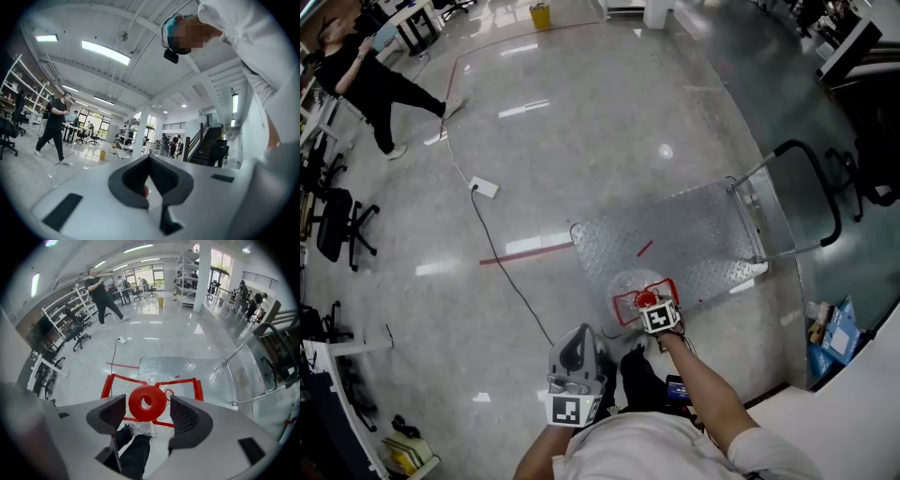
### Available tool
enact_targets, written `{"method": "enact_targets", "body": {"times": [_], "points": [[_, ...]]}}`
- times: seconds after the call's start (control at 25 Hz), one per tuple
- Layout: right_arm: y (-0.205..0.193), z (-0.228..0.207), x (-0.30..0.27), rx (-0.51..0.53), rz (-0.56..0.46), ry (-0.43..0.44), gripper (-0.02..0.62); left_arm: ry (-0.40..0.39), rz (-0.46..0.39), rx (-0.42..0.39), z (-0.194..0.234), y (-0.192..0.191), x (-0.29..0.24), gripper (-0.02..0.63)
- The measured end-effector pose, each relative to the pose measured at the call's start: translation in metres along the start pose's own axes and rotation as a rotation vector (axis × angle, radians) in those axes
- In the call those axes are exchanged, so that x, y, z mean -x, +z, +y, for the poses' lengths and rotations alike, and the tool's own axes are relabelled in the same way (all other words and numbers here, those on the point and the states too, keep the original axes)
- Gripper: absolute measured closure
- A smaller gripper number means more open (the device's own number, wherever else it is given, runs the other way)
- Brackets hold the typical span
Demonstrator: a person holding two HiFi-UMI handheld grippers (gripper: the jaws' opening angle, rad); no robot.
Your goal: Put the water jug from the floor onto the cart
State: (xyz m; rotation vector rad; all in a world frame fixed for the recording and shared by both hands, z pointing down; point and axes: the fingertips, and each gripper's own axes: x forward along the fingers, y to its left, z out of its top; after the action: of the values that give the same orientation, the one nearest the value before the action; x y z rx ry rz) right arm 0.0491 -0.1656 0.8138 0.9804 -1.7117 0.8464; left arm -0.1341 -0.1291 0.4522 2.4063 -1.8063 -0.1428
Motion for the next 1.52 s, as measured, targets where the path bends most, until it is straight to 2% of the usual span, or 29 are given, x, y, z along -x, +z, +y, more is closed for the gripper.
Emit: {"method": "enact_targets", "body": {"times": [0.08, 0.12, 0.2, 0.24, 0.28, 0.56, 0.64, 0.76, 0.84, 1.08, 1.52], "points": [[0.008, -0.004, 0.02, -0.045, -0.055, -0.011, 0.306, -0.005, -0.002, -0.002, -0.002, 0.003, 0.0, 0.603], [0.015, -0.007, 0.034, -0.059, -0.094, -0.028, 0.351, -0.008, -0.004, -0.002, -0.002, 0.005, -0.001, 0.603], [0.03, -0.012, 0.063, -0.064, -0.187, -0.066, 0.504, -0.014, -0.011, -0.005, -0.004, 0.011, -0.002, 0.603], [0.039, -0.013, 0.079, -0.061, -0.235, -0.079, 0.546, -0.02, -0.019, -0.01, -0.005, 0.015, -0.003, 0.603], [0.047, -0.013, 0.095, -0.056, -0.281, -0.084, 0.562, -0.027, -0.029, -0.016, -0.007, 0.02, -0.004, 0.603], [0.081, 0.013, 0.232, -0.029, -0.633, -0.031, 0.583, -0.07, -0.079, -0.034, -0.032, 0.053, 0.004, 0.603], [0.084, 0.02, 0.278, -0.017, -0.773, -0.049, 0.584, -0.078, -0.092, -0.033, -0.039, 0.061, 0.007, 0.603], [0.088, 0.032, 0.351, 0.037, -1.039, -0.096, 0.584, -0.099, -0.112, -0.036, -0.048, 0.071, 0.006, 0.603], [0.085, 0.039, 0.383, 0.059, -1.149, -0.111, 0.584, -0.108, -0.116, -0.036, -0.052, 0.074, 0.003, 0.603], [0.072, 0.036, 0.408, 0.049, -1.239, -0.14, 0.584, -0.108, -0.079, -0.027, -0.064, 0.064, -0.004, 0.603], [0.075, 0.031, 0.42, 0.04, -1.28, -0.143, 0.584, -0.11, -0.076, -0.02, -0.067, 0.062, -0.008, 0.603]]}}
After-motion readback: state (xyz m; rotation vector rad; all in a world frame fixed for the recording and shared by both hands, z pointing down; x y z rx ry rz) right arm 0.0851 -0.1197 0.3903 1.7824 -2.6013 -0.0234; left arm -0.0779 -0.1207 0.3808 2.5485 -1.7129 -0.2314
